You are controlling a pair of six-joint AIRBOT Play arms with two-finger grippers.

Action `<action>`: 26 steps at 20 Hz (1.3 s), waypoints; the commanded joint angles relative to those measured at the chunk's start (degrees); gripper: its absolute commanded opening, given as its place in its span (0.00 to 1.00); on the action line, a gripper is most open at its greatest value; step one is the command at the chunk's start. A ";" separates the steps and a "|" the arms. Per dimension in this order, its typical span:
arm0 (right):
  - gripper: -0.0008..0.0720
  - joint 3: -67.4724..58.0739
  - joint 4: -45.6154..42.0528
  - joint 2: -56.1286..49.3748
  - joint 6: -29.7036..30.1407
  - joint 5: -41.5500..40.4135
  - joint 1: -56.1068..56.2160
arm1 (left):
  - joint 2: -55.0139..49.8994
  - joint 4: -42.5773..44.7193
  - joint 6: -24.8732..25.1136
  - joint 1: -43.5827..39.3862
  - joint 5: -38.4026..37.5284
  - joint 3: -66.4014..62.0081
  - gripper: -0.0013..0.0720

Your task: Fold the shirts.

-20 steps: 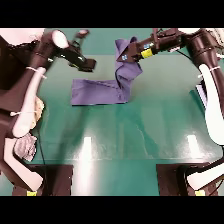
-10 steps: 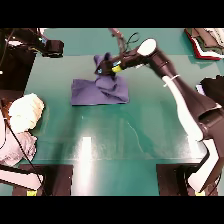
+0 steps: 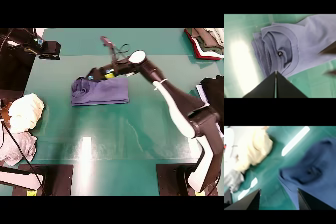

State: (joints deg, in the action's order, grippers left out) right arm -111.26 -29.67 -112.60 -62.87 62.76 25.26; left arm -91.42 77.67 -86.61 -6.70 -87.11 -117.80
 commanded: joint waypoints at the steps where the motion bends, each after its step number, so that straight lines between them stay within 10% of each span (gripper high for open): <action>1: 0.71 7.67 -10.27 4.63 -5.66 6.99 -8.57 | 0.04 -0.09 0.00 0.02 -0.79 0.02 0.05; 4: 0.72 14.86 -13.33 7.48 -8.68 8.61 -16.61 | 0.04 -0.42 0.00 0.02 -0.24 0.02 0.05; 6: 0.99 18.32 -12.26 7.67 -8.68 9.14 -20.00 | 0.04 -0.76 0.02 0.02 -0.02 0.02 0.05; 17: 0.92 18.99 -6.95 -0.28 -11.06 3.80 -14.40 | 0.04 -3.56 0.00 0.02 -0.70 0.02 0.05; 21: 0.72 11.96 -2.62 -5.92 -11.91 3.82 -9.97 | 0.04 -3.58 0.00 0.02 -2.51 0.68 0.05; 25: 0.03 7.54 -2.89 -7.43 -8.63 3.69 -7.76 | 0.04 -3.56 0.02 0.02 -4.92 2.03 0.05; 26: 0.04 5.95 -2.93 -7.43 -7.32 5.07 -8.22 | 0.04 -3.56 0.02 0.02 -5.11 2.12 0.05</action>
State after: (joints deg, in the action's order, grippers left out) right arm -101.78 -33.54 -118.98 -72.99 66.43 16.25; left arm -91.42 74.13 -86.61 -6.72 -90.74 -116.27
